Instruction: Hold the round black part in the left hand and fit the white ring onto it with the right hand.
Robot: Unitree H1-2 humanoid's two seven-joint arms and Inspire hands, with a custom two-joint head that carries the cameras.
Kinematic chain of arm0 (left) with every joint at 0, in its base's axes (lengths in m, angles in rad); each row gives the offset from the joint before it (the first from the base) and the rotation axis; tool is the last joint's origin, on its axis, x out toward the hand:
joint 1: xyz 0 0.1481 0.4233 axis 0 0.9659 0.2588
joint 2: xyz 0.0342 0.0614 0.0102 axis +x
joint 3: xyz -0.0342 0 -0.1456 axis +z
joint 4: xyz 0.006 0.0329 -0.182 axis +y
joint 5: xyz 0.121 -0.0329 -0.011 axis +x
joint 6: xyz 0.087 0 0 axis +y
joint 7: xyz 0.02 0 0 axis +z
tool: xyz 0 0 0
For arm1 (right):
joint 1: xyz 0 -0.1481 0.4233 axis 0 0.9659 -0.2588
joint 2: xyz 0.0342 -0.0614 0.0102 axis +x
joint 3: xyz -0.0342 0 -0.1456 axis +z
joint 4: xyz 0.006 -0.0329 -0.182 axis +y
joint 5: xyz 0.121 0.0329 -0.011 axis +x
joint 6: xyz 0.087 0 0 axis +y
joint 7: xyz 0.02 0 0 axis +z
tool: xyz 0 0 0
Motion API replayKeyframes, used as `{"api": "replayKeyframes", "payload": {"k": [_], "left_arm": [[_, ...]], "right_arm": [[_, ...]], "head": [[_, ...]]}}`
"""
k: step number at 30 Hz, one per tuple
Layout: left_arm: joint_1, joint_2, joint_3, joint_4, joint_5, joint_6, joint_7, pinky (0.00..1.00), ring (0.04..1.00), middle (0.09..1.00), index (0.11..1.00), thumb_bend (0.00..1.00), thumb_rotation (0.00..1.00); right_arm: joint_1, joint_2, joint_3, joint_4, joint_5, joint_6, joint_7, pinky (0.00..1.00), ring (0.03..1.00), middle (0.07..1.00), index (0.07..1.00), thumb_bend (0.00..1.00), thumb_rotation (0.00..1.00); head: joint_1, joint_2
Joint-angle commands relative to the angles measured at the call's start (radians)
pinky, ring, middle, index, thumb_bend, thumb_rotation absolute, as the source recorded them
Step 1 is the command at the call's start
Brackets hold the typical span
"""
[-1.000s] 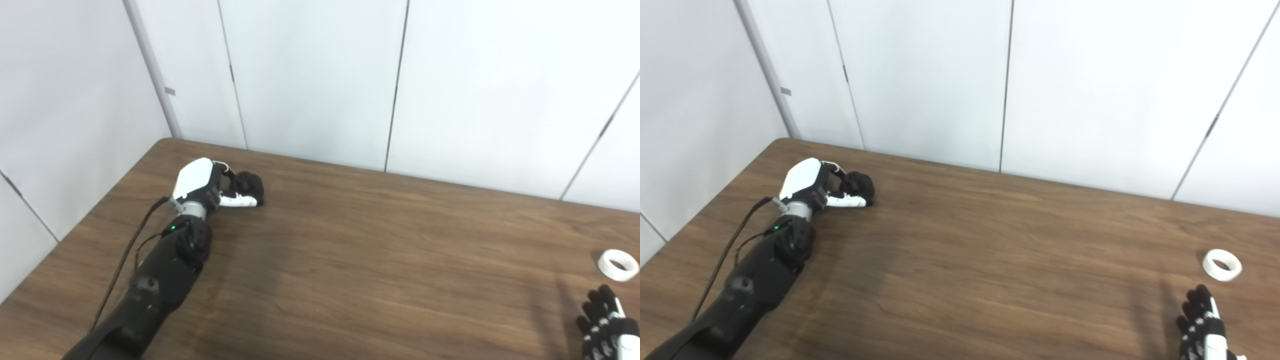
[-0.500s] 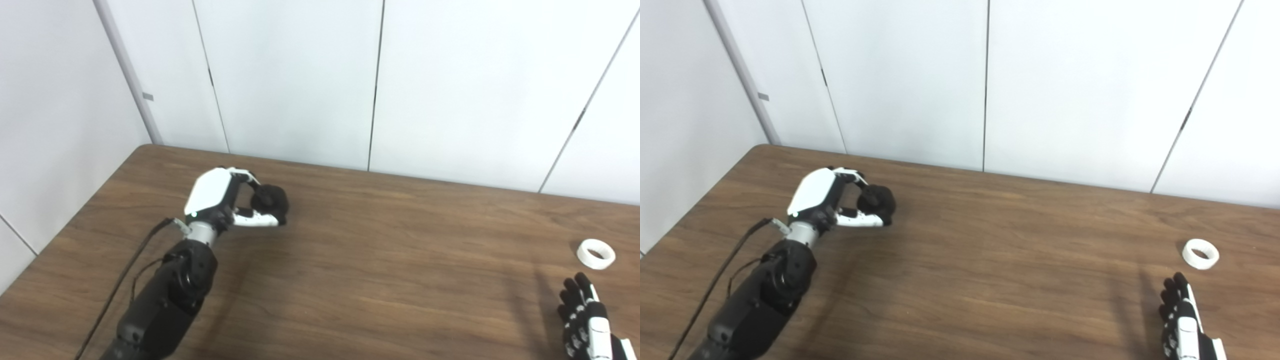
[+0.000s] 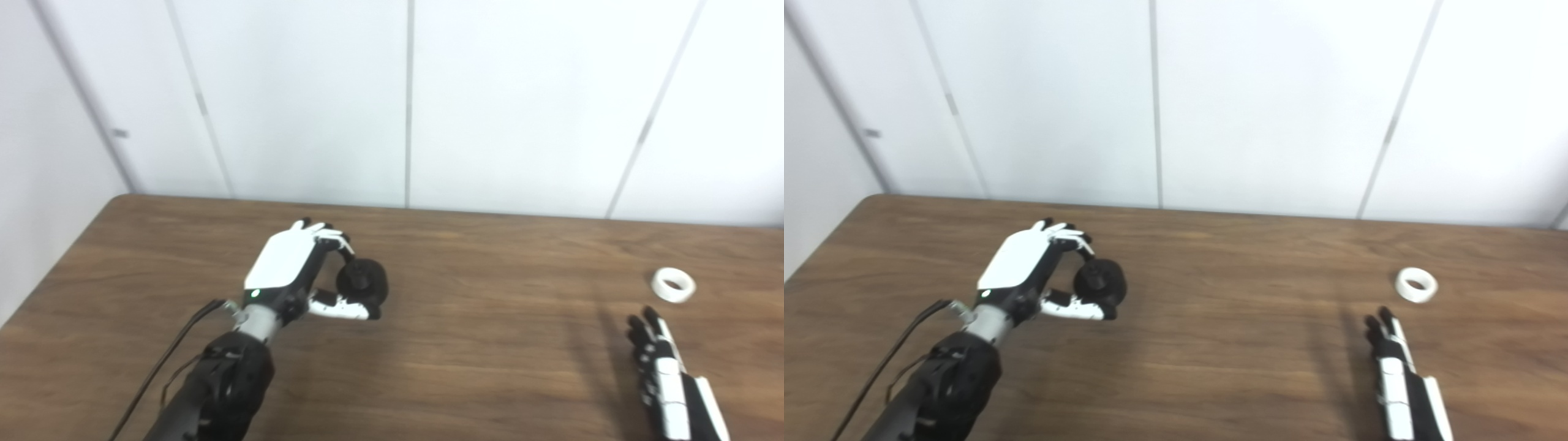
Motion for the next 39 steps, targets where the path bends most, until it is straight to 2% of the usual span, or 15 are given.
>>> {"api": "replayKeyframes", "payload": {"k": [1, 5, 12, 20, 31, 39], "left_arm": [[-0.014, 0.001, -0.001, -0.046, 0.032, -0.024, -0.003, 1.00, 0.901, 0.786, 0.483, 0.52, 0.05], [0.010, -0.015, -0.024, -0.072, 0.048, -0.055, -0.026, 1.00, 0.895, 0.778, 0.482, 0.52, 0.05], [0.057, -0.065, -0.089, -0.087, 0.094, -0.097, -0.054, 1.00, 0.898, 0.778, 0.483, 0.52, 0.05], [0.117, -0.117, -0.167, -0.071, 0.170, -0.168, -0.045, 1.00, 0.899, 0.783, 0.483, 0.52, 0.06], [0.161, -0.171, -0.217, -0.038, 0.259, -0.224, -0.027, 1.00, 0.903, 0.785, 0.483, 0.52, 0.05], [0.186, -0.188, -0.230, 0.011, 0.279, -0.263, 0.006, 1.00, 0.904, 0.790, 0.484, 0.52, 0.05]], "right_arm": [[0.020, 0.046, 0.025, -0.001, -0.004, -0.012, 0.011, 1.00, 0.963, 0.940, 0.962, 0.40, 1.00], [0.012, 0.055, 0.033, 0.009, -0.012, -0.024, -0.007, 1.00, 0.950, 0.931, 0.951, 0.43, 1.00], [0.009, 0.061, 0.041, -0.013, -0.024, 0.000, -0.033, 1.00, 0.942, 0.921, 0.946, 0.48, 1.00], [0.010, 0.054, 0.040, -0.065, -0.029, 0.057, -0.038, 1.00, 0.945, 0.917, 0.943, 0.48, 1.00], [0.006, 0.052, 0.049, -0.108, -0.039, 0.094, -0.039, 1.00, 0.944, 0.921, 0.946, 0.50, 1.00], [0.005, 0.053, 0.050, -0.149, -0.051, 0.141, -0.044, 1.00, 0.929, 0.908, 0.934, 0.49, 1.00]], "head": [[-0.016, 0.007], [-0.038, 0.018], [-0.065, 0.046], [-0.080, 0.077], [-0.102, 0.122], [-0.119, 0.145]]}}
